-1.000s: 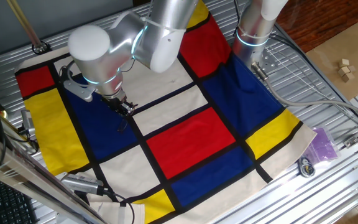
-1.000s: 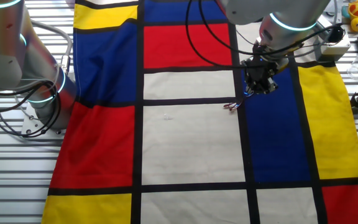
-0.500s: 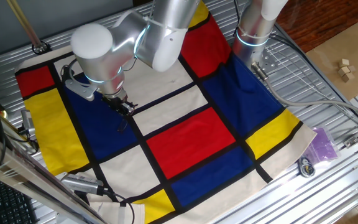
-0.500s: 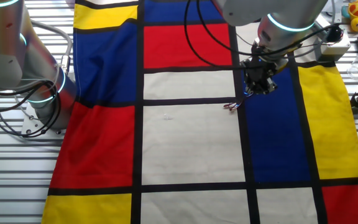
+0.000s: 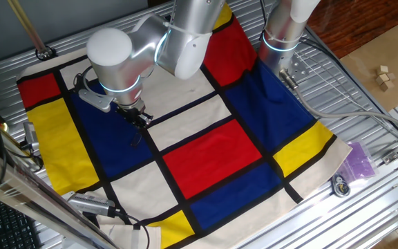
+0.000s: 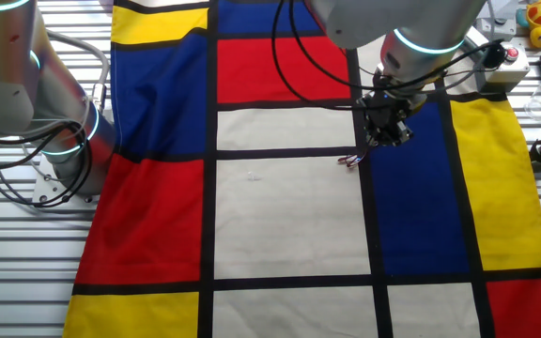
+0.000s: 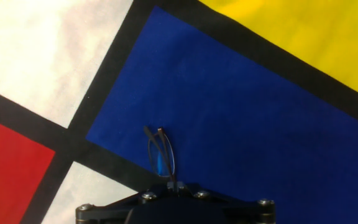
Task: Unfold the leg of the glasses (with one hand)
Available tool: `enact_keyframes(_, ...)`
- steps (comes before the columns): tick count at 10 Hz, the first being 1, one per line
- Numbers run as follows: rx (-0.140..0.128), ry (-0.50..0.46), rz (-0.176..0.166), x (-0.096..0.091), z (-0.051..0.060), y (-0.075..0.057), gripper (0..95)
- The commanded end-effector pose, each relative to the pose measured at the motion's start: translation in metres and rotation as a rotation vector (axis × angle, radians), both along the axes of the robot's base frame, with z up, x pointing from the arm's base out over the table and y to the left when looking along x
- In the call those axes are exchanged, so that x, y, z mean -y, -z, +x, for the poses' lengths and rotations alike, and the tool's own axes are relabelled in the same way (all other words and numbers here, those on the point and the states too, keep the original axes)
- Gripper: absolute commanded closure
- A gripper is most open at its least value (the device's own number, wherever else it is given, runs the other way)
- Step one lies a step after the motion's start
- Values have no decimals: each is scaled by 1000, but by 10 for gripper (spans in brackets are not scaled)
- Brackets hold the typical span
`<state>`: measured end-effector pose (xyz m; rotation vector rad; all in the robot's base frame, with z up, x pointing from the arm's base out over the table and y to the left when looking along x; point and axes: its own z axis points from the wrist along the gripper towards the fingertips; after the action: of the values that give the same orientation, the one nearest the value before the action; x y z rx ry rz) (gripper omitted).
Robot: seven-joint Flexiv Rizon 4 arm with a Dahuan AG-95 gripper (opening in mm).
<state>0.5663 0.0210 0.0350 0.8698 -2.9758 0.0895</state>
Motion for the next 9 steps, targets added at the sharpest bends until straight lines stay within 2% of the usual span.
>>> enact_keyframes(1,1,-4,2,0,0,2,760)
enact_keyframes(4,-2,-7,2,0,0,4,760)
enact_keyframes(5,-2,-5,1,0,0,4,950)
enact_keyframes(9,0,-9,1,1,0,6,950)
